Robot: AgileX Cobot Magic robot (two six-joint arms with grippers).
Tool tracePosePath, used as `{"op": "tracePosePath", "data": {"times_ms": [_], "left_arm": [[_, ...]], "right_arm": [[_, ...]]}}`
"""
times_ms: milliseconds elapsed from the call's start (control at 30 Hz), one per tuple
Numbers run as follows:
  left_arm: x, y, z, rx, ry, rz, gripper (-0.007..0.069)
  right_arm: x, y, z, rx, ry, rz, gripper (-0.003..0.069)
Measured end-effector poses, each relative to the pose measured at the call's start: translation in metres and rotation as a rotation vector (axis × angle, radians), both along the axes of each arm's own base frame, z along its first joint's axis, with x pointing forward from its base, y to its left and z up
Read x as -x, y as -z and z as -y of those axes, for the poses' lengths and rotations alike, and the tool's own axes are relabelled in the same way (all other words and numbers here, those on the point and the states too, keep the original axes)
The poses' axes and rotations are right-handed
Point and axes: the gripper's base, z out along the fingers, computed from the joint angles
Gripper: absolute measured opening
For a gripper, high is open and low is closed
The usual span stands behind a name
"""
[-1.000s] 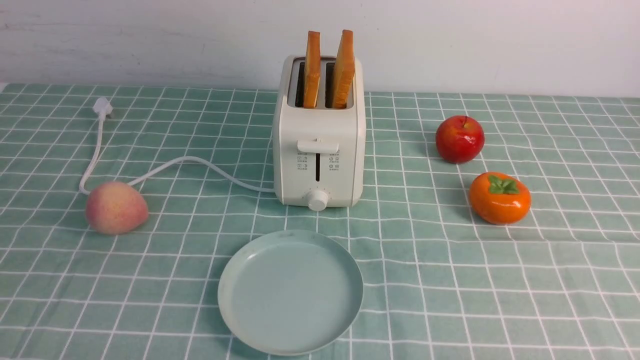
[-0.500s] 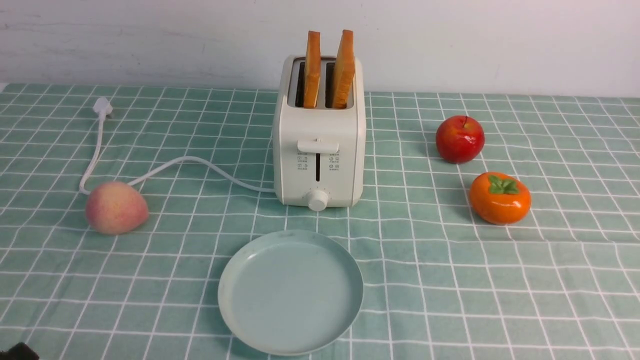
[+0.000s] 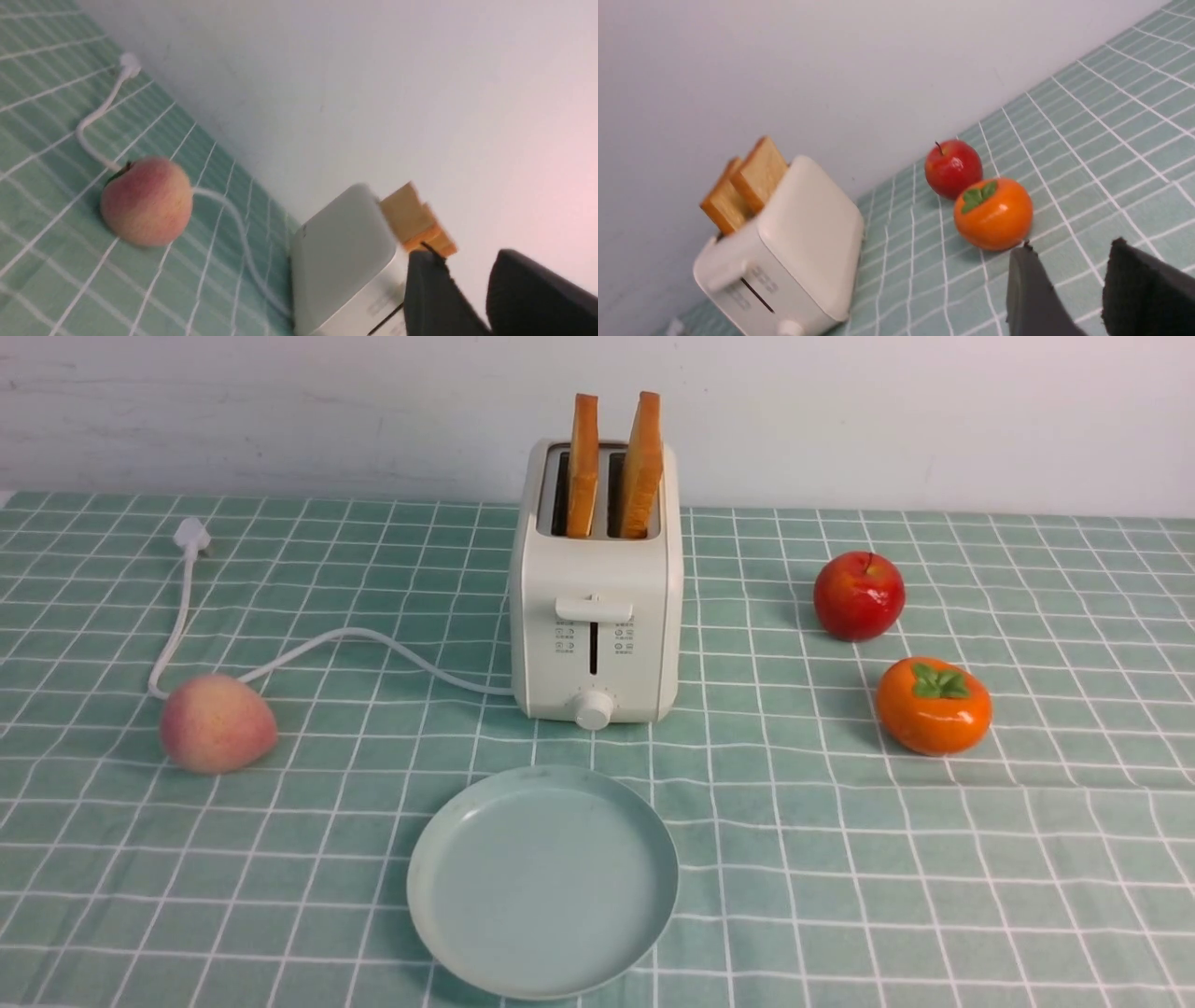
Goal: Take toasted bread from bread machine on blue coffee table place on plate.
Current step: 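Grasp the toast slice in the toaster and pull it up out of the slot with the right gripper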
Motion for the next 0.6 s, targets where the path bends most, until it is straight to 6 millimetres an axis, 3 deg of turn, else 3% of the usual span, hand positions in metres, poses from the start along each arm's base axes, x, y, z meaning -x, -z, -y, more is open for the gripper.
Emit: {"op": "tracePosePath", "data": {"times_ms": [167, 300, 467, 600], "left_arm": [[0.001, -0.006, -0.001, 0.031, 0.000, 0.027, -0.0014], [0.002, -0.010, 0.005, 0.016, 0.058, -0.081, -0.0014], [0.011, -0.004, 0.019, 0.037, 0.221, -0.372, -0.0014], [0.018, -0.019, 0.024, 0.005, 0.285, -0.376, -0.0014]], "right_arm": [[0.000, -0.001, 0.000, -0.036, 0.003, 0.011, 0.0240], [0.000, 0.002, -0.001, -0.035, -0.017, -0.026, 0.0240], [0.000, 0.003, -0.002, -0.055, -0.023, -0.035, 0.0240], [0.000, 0.001, -0.001, -0.095, -0.017, -0.017, 0.0221]]}}
